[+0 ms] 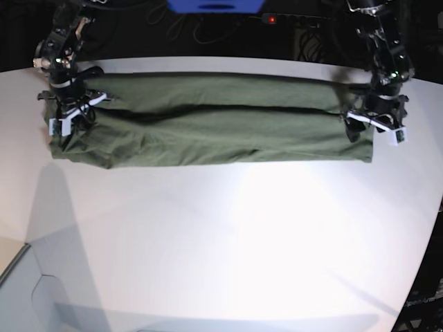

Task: Layout the t-shirt on the table in an organized manner, then fold the t-shirt properly
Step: 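Grasp the folded strip's ends with both grippers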

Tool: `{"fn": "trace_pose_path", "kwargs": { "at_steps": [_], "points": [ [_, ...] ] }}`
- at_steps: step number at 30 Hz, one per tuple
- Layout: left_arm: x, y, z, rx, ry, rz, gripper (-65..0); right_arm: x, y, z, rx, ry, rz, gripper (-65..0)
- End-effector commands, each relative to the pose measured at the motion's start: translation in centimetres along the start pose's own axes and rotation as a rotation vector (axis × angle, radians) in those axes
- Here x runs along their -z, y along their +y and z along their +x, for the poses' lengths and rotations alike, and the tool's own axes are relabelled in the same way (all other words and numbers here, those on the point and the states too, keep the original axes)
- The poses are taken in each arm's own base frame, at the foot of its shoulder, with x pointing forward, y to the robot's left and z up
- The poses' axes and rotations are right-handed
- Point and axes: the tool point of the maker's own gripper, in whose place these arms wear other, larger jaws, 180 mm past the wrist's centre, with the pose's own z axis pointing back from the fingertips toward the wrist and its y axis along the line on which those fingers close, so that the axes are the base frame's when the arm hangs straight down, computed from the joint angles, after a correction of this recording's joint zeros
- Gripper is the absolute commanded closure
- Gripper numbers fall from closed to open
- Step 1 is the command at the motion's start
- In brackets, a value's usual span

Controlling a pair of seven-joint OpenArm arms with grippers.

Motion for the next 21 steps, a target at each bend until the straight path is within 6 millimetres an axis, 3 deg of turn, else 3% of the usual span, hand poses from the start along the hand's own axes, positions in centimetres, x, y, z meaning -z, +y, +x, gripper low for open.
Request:
{"fn": "trace_pose_path", "kwargs": {
  "at_steps": [1,3,5,11,12,16,21],
  "points": [
    [-0.2,0.0,0.1,0.006,0.007,-0.002,-46.1,0.0,0.2,0.6,-0.015,-0.013,0.013,0.0],
    [-0.1,0.1,-0.3,0.001,0.019,0.0,-45.4,0.0,0.2,0.5,-0.013,-0.011,0.014,0.0],
    [0.2,0.3,-1.4,-0.011,0.047,0.005,-39.4,0.1,0.8,0.5,-0.02,-0.011,0.027,0.0],
    [0.7,0.8,-3.5,-0.036,0.1,0.014,-3.2,0.3,1.3,0.6,-0.026,-0.011,0.041,0.0],
    [0.7,0.9,-3.5,-0.037,0.1,0.015,0.0,0.3,1.6,0.6,-0.03,-0.011,0.048,0.0],
    [1.0,1.0,-1.9,-0.03,0.068,0.017,0.0,0.5,2.5,0.6,-0.041,-0.003,0.072,0.0],
    [1.5,2.1,2.5,0.018,-0.009,0.027,-0.2,0.7,4.2,0.2,-0.059,0.008,0.114,0.0]
  ]
}}
